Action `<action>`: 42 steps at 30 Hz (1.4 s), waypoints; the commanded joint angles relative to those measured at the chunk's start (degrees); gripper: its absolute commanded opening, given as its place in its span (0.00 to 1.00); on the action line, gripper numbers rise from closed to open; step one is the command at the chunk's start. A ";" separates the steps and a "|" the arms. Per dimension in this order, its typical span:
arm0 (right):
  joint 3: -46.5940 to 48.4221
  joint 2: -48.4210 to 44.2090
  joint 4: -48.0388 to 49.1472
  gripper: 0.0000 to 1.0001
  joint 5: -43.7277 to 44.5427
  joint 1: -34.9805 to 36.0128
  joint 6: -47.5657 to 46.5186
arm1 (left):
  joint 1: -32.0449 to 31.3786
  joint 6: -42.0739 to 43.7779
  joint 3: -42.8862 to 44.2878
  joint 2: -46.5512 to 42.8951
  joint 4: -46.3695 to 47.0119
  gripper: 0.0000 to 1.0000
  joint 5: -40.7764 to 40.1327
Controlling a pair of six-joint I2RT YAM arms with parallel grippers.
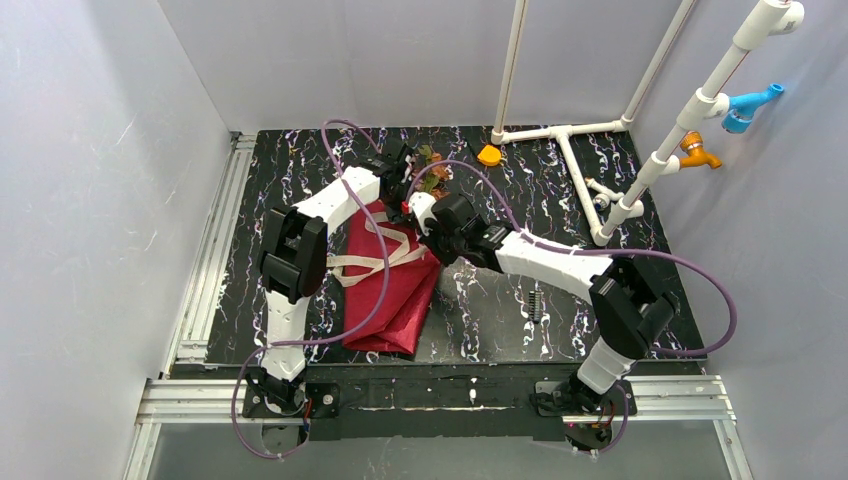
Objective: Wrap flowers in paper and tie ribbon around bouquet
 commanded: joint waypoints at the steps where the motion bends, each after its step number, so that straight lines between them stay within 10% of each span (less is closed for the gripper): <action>1: 4.39 2.51 2.10 0.01 4.52 0.07 3.12 | -0.80 3.48 -2.65 -4.40 -1.42 0.00 4.29; 10: 5.76 5.87 2.06 0.02 6.79 0.01 5.98 | -1.27 4.15 -3.70 -4.84 -5.87 0.00 11.04; 28: 6.46 8.05 -2.05 0.40 8.05 -0.26 8.63 | -1.41 4.33 -2.60 -8.76 -11.25 0.55 9.36; 42: 8.74 3.46 -9.73 0.51 6.97 -0.95 8.00 | -1.17 3.82 1.49 -7.64 -15.79 0.64 7.28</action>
